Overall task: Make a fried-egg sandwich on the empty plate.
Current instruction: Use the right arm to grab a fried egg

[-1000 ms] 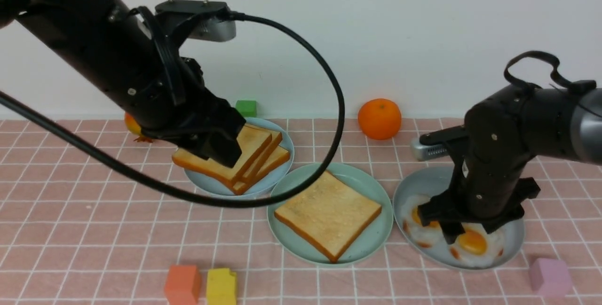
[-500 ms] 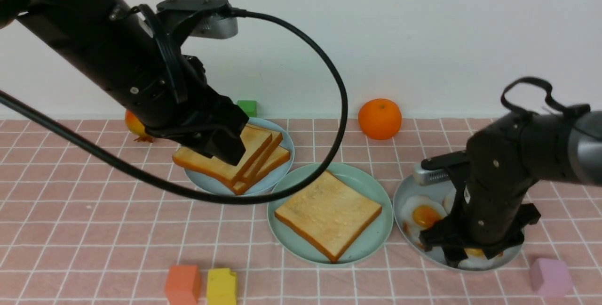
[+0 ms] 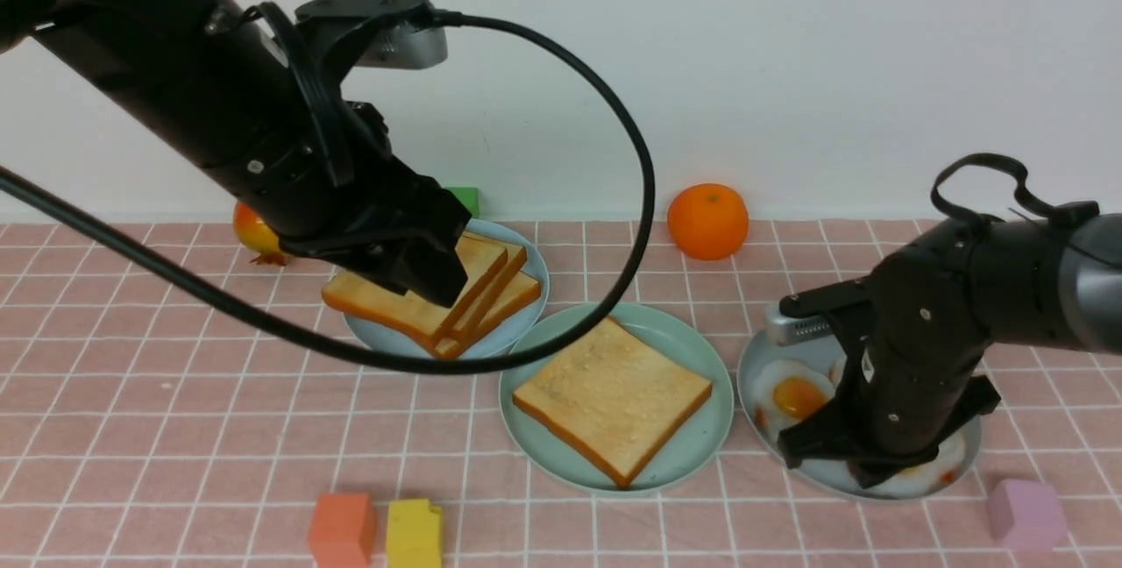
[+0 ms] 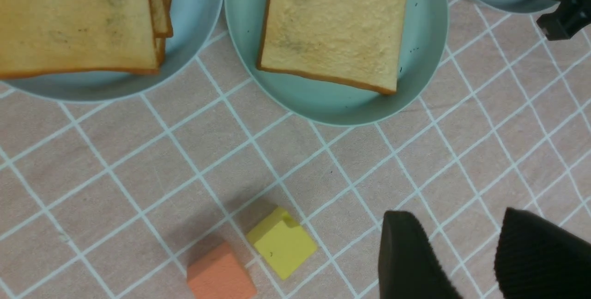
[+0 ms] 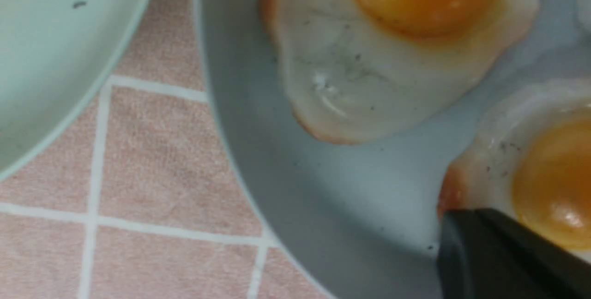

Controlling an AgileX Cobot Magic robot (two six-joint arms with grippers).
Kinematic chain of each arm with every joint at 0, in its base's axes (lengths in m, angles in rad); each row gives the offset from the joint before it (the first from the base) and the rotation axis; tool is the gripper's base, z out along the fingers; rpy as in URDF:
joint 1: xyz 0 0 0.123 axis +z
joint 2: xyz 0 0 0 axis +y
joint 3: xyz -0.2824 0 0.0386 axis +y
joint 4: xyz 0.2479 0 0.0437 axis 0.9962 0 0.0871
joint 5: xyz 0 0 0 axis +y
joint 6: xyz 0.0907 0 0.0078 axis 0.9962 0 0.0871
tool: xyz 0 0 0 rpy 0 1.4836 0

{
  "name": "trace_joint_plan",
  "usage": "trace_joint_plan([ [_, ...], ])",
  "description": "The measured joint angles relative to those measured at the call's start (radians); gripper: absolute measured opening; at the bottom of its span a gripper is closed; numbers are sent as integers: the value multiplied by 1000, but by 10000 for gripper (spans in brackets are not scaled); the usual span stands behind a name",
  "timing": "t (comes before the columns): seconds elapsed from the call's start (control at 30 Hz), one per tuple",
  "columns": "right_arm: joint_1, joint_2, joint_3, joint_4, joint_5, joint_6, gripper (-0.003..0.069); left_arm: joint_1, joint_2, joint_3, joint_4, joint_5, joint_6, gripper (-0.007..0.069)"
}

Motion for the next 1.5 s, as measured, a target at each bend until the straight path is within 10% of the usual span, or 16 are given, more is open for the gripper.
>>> trace_joint_plan([
  [0.87, 0, -91, 11, -37, 37, 77, 22, 0, 0, 0, -11, 0, -1, 323],
  [1.03, 0, -91, -19, -52, 79, 135, 180, 0, 0, 0, -22, 0, -1, 323],
  [1.23, 0, -83, -52, -4, 111, -107, 474, 0, 0, 0, -41, 0, -1, 323],
  [1.5, 22, -35, -52, -72, 135, -67, 466, 0, 0, 0, -44, 0, -1, 323],
])
